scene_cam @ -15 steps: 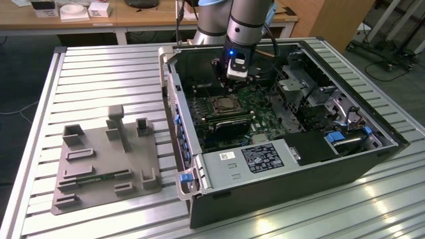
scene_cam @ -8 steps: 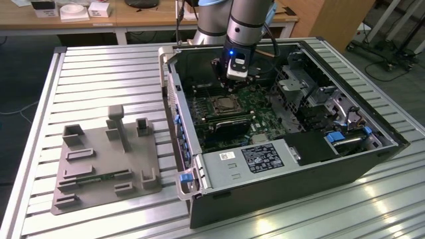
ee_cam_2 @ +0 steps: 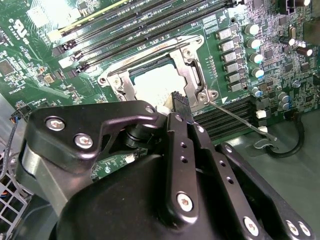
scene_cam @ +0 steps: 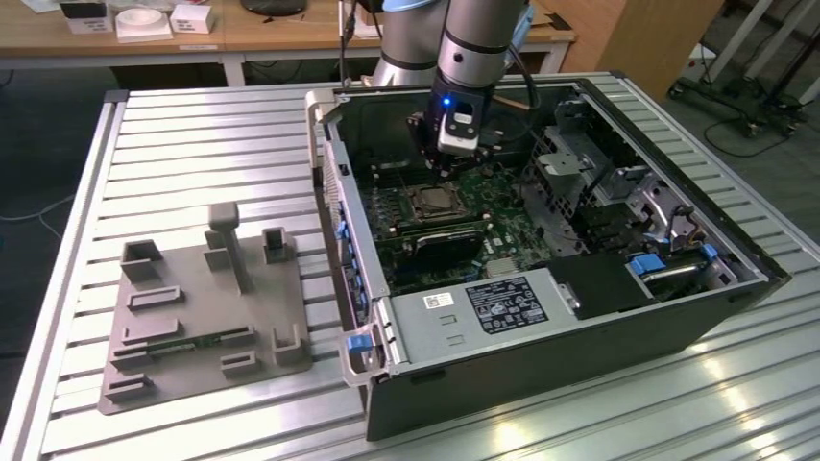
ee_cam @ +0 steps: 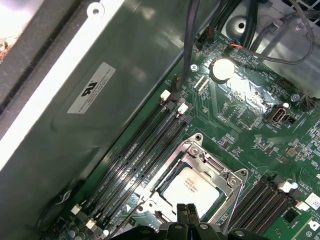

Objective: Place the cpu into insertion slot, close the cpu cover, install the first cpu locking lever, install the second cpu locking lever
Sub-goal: 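Install the first cpu locking lever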

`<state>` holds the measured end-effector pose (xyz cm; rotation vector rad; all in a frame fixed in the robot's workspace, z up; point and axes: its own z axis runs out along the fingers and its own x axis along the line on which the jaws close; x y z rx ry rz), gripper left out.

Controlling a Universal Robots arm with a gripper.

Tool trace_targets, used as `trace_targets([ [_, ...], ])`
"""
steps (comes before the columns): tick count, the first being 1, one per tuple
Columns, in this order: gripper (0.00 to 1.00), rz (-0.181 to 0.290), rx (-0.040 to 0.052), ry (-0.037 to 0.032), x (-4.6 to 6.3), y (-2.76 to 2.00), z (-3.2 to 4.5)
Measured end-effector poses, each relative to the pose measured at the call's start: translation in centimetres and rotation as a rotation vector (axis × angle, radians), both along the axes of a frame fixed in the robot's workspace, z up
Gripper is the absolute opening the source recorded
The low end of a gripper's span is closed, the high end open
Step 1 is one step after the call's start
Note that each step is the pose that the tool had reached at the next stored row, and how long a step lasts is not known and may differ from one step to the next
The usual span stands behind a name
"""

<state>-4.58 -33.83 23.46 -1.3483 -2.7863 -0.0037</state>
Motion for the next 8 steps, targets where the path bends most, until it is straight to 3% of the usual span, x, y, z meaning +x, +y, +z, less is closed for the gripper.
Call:
trace_targets([
  [8, 0.10, 0.058, 0.0000, 0.0000, 0.00, 0.00, 0.00],
])
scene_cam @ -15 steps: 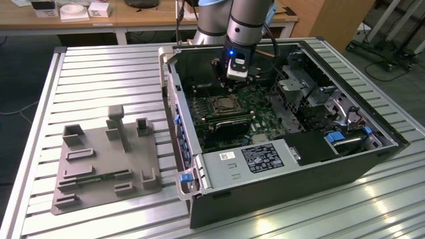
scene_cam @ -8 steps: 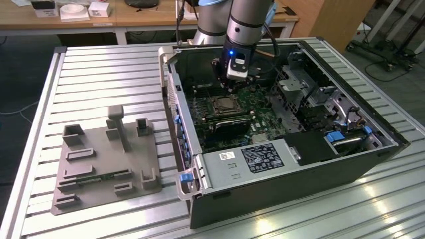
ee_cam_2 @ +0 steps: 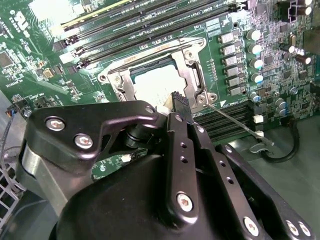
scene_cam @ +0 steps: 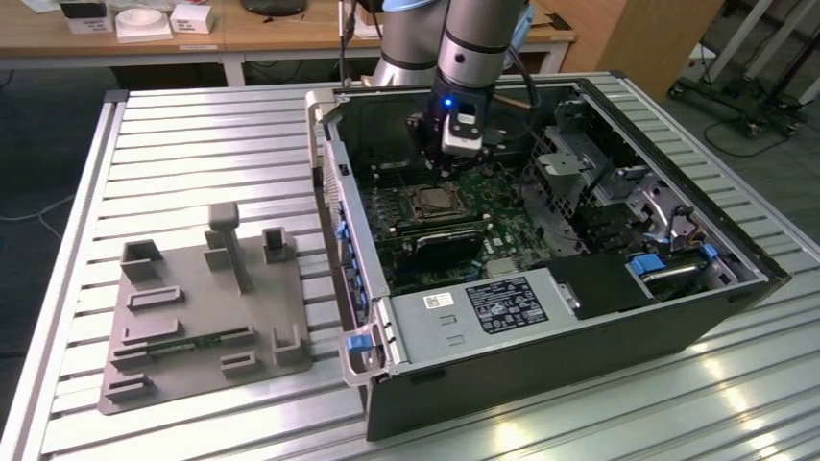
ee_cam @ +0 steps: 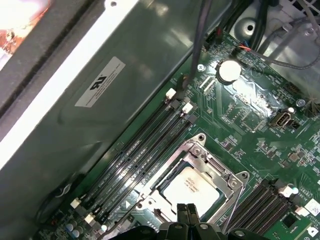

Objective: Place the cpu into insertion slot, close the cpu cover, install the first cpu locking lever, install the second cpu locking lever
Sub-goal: 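Install the first cpu locking lever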

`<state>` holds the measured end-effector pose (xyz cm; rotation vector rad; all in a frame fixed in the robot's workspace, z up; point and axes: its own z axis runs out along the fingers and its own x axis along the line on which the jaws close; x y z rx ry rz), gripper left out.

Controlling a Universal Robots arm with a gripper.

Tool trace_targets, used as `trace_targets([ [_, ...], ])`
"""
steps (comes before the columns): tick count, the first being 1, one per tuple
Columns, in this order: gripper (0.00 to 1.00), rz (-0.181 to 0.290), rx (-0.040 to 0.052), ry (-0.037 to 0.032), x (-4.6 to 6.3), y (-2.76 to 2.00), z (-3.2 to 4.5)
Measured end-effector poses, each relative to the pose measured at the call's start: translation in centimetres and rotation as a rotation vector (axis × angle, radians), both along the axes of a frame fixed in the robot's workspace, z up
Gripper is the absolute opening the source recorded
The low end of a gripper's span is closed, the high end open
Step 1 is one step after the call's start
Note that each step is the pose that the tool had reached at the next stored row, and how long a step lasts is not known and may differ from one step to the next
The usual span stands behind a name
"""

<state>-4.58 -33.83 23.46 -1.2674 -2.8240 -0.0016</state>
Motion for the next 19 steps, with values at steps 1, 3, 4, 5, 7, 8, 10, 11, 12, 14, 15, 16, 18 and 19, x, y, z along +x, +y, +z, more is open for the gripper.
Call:
trace_targets([
  [1, 0.10, 0.007, 0.0000, 0.0000, 0.00, 0.00, 0.00],
  [3, 0.10, 0.012, 0.0001, 0.0000, 0.00, 0.00, 0.00],
  [4, 0.10, 0.012, 0.0000, 0.0000, 0.00, 0.00, 0.00],
  [5, 0.10, 0.013, 0.0001, 0.0000, 0.00, 0.00, 0.00],
  [7, 0.10, 0.014, 0.0001, 0.0000, 0.00, 0.00, 0.00],
  [8, 0.10, 0.014, 0.0002, 0.0000, 0.00, 0.00, 0.00],
  [10, 0.10, 0.014, 0.0001, 0.0001, 0.00, 0.00, 0.00],
  [11, 0.10, 0.014, 0.0002, 0.0000, 0.00, 0.00, 0.00],
  [12, 0.10, 0.014, 0.0002, 0.0000, 0.00, 0.00, 0.00],
  [14, 0.10, 0.014, 0.0002, 0.0000, 0.00, 0.00, 0.00],
  [15, 0.10, 0.014, 0.0002, 0.0000, 0.00, 0.00, 0.00],
  [16, 0.10, 0.015, 0.0002, 0.0000, 0.00, 0.00, 0.00],
  [18, 0.10, 0.022, 0.0001, 0.0001, 0.00, 0.00, 0.00],
  [19, 0.10, 0.030, 0.0002, 0.0001, 0.00, 0.00, 0.00],
])
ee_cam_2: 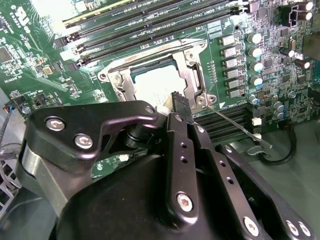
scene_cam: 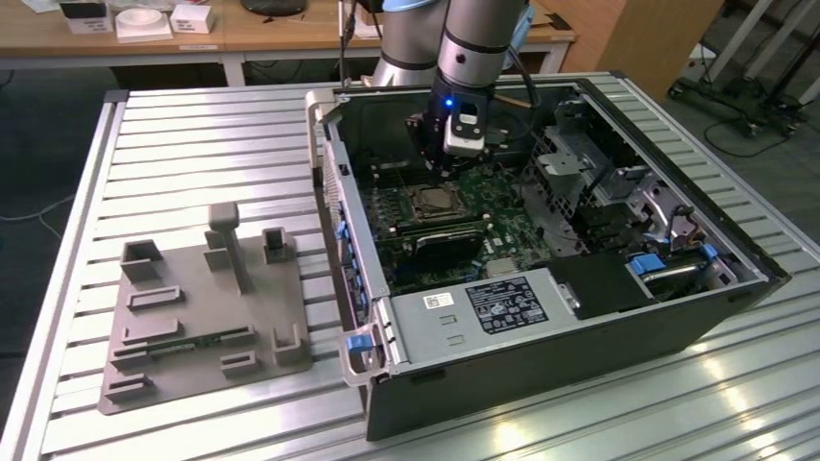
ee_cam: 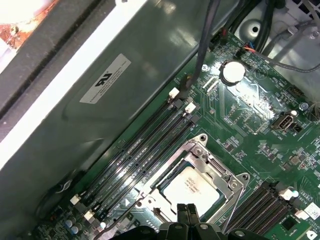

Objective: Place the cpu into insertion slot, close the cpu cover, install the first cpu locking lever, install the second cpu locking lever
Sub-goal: 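Install the first cpu locking lever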

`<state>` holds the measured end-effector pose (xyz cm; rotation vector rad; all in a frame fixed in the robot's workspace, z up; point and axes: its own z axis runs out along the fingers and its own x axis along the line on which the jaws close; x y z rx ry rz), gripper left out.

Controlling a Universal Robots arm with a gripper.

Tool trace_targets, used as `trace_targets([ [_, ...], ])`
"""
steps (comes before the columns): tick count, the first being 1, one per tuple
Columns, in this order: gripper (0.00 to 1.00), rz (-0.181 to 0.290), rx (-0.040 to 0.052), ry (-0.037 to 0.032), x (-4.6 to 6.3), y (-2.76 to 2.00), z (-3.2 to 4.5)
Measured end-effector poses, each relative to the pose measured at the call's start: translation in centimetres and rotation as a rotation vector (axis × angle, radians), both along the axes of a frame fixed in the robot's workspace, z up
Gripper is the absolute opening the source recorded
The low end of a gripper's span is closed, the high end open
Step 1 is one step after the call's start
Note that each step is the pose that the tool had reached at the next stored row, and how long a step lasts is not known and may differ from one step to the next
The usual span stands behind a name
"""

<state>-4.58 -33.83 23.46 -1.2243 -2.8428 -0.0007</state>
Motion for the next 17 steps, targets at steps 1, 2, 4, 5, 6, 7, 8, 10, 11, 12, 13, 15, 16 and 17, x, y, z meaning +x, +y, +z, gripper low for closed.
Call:
trace_targets([
  [1, 0.10, 0.011, 0.0002, -0.0001, 0.00, 0.00, 0.00],
  [2, 0.10, 0.024, 0.0003, -0.0001, 0.00, 0.00, 0.00],
  [4, 0.10, 0.053, 0.0004, -0.0001, 0.00, 0.00, -0.01],
  [5, 0.10, 0.070, 0.0004, -0.0001, 0.00, 0.00, -0.01],
  [6, 0.10, 0.087, 0.0003, 0.0000, 0.00, 0.00, 0.00],
  [7, 0.10, 0.103, 0.0003, 0.0000, 0.00, 0.00, 0.00],
  [8, 0.10, 0.112, 0.0003, 0.0000, 0.00, 0.00, 0.00],
  [10, 0.10, 0.120, 0.0000, 0.0002, 0.00, 0.00, 0.04],
  [11, 0.10, 0.122, 0.0001, 0.0001, 0.00, 0.00, 0.09],
  [12, 0.10, 0.124, 0.0003, 0.0000, 0.00, 0.00, 0.15],
  [13, 0.10, 0.125, 0.0003, 0.0000, 0.00, 0.00, 0.23],
  [15, 0.10, 0.129, 0.0003, 0.0000, 0.00, 0.00, 0.38],
  [16, 0.10, 0.133, 0.0006, -0.0002, 0.00, 0.01, 0.38],
  [17, 0.10, 0.141, 0.0006, -0.0002, -0.01, 0.01, 0.39],
])
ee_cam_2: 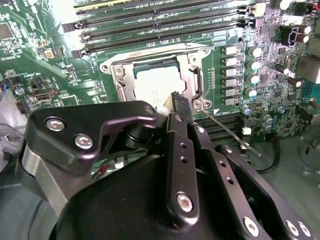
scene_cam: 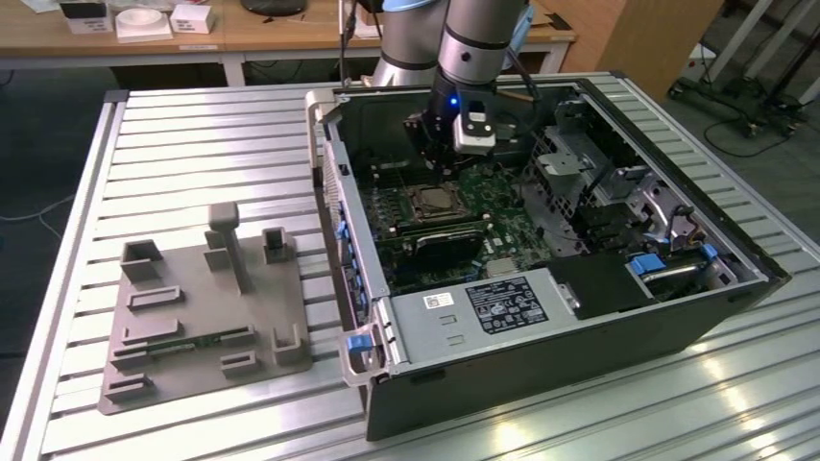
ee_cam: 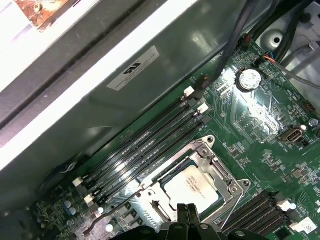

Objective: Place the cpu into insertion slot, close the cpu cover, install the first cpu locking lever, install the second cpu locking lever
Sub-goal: 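Install the first cpu locking lever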

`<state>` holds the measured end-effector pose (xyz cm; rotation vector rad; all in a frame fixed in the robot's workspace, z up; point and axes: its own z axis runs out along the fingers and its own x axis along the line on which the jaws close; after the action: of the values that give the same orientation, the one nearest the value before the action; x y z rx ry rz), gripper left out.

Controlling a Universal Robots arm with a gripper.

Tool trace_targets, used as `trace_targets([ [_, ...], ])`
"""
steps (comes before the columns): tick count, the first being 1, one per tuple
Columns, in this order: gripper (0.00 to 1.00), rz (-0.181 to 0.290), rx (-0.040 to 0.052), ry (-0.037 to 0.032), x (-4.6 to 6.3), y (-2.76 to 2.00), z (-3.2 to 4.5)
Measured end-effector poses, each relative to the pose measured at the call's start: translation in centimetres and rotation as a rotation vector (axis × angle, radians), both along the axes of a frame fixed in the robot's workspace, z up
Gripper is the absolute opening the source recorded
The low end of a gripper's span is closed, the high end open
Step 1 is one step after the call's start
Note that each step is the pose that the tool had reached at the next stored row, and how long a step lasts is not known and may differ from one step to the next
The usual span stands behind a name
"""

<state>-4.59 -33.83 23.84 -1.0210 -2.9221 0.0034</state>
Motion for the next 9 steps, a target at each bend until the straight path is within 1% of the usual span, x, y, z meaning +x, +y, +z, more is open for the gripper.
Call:
trace_targets([
  [5, 0.10, 0.058, -0.0004, 0.0003, -0.14, 0.00, 0.02],
  [9, 0.10, 0.068, -0.0003, 0.0002, -0.89, -0.01, 0.01],
])
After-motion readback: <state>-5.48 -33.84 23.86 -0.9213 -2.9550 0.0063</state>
